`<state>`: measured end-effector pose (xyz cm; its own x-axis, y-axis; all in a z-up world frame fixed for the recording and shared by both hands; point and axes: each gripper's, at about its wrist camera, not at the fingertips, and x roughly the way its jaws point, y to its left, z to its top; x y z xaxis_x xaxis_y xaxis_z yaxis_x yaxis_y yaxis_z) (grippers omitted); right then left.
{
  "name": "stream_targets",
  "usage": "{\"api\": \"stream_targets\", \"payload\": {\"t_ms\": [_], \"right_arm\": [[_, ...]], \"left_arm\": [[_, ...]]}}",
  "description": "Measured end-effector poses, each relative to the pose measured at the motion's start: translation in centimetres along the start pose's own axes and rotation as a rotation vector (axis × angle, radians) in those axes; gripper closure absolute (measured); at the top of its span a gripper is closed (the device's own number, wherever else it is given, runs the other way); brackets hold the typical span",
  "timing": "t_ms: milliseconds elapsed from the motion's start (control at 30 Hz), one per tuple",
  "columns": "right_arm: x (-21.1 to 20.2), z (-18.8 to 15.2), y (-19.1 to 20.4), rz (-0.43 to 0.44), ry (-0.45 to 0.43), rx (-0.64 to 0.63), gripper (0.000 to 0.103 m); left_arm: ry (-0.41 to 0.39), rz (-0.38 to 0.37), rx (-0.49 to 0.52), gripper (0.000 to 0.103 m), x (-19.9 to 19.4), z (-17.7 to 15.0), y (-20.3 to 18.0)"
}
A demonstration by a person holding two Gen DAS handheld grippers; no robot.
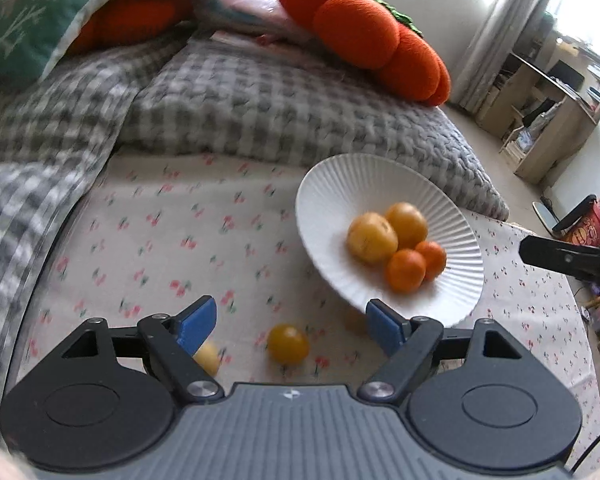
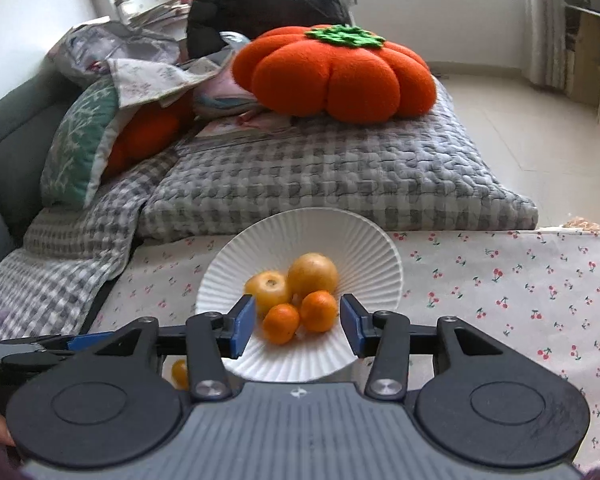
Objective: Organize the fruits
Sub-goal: 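Withdraw both open tools from the plate toward the scattered tomatoes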
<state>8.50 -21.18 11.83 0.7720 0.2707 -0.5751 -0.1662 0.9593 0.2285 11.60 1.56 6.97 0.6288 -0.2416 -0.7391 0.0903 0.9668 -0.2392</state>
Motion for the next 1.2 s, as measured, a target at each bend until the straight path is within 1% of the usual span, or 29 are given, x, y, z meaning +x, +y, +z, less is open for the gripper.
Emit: {"api": "stream_targets", "payload": {"t_ms": [67, 233, 333, 400, 500, 600, 700, 767, 833, 933, 1067, 1133, 1200], "right_arm": [[-0.9, -0.4, 0.8, 0.016, -0.005, -0.017, 0.059], [-3.3, -1.5, 2.5, 0.074, -0.016, -0.038, 0.055], [-4.5, -2.5, 3.3, 0.101, -0.011, -0.037, 0.052], [-5.0, -3.2, 3.6, 0.12, 0.008, -0.022, 0.05], [-5.8, -4.4, 3.5, 0.152, 0.04, 0.032, 0.048], [-6.3, -5.5, 3.5, 0.169, 0.073, 0.061, 0.042], [-6.2, -6.3, 3.7, 0.157, 0.102, 0.046, 0.039], [-5.5, -6.3, 3.8, 0.13, 0.114, 0.025, 0.038], [-4.9, -6.5, 3.6, 0.109, 0.124, 0.031, 0.038], [-4.3, -6.8, 3.2, 0.121, 0.152, 0.055, 0.038], [-4.3, -7.1, 3.0, 0.082, 0.144, 0.042, 0.038], [-4.0, -7.1, 2.8, 0.078, 0.156, 0.05, 0.035], [-3.5, -7.3, 2.7, 0.052, 0.172, 0.051, 0.031]], "left_arm": [[0.006, -0.005, -0.01, 0.029, -0.7, -0.6, 0.4], [0.019, 0.029, 0.003, 0.029, -2.3, -2.5, 0.6], [0.03, 0.013, -0.007, 0.029, -3.3, -4.1, 0.9], [0.032, 0.0, -0.01, 0.029, -4.0, -4.8, 1.0], [0.032, 0.002, -0.003, 0.028, -4.7, -5.7, 1.0], [0.034, -0.004, 0.001, 0.027, -5.2, -6.2, 1.0], [0.047, -0.02, 0.008, 0.026, -5.4, -6.8, 0.7], [0.056, -0.032, 0.01, 0.024, -5.4, -7.0, 0.5], [0.059, -0.031, 0.018, 0.023, -5.4, -7.0, 0.1], [0.053, -0.026, 0.044, 0.022, -5.5, -7.3, -0.4], [0.073, -0.042, 0.074, 0.021, -5.5, -8.3, -1.3], [0.085, -0.058, 0.09, 0.021, -5.4, -9.0, -2.0], [0.104, -0.069, 0.118, 0.021, -5.2, -9.8, -2.8]]}}
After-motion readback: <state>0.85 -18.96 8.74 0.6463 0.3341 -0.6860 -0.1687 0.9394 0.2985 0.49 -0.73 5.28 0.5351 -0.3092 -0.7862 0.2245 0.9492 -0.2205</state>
